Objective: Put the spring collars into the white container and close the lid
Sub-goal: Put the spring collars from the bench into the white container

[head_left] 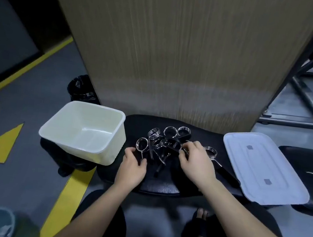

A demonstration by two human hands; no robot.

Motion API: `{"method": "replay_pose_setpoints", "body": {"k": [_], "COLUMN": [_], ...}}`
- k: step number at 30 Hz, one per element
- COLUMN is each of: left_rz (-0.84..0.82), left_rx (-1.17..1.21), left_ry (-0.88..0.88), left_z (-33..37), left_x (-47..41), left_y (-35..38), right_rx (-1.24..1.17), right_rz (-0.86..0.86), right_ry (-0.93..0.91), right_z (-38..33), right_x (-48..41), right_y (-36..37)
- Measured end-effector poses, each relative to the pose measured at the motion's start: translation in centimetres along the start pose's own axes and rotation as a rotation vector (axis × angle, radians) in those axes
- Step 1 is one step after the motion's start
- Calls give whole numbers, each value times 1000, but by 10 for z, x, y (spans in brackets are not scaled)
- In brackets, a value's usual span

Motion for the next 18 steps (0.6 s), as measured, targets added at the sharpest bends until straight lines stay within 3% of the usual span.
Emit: {"method": "replay_pose_setpoints", "body": {"k": [6,11,14,18], "left_rz": [-33,-115,-114,-86], "left_rx": [-100,-153,-82,87], "left_ry": [-185,-184,-148,-109], "left_z": [-31,-45,-44,-49], "left_x": [-28,-43,-49,-54], "left_y": [22,38,40,32], "right_rx": [158,288,334,469], "right_rz": [98,153,115,-143], "right_ry": [-184,-373,-254,-25], "right_z": [-26,-55,-54,-24], "right_x": [-26,-31,-45,-68], "right_y": [25,48,55,69]}}
Point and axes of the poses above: each hand's wrist, its own x-axis away from the middle knuckle, its own y-axis out of the palm, z = x × y, the point moved 8 cm from there along -x, towards the middle knuckle, and after that the axes turned 7 degrees about z, right-handed, at the moved point
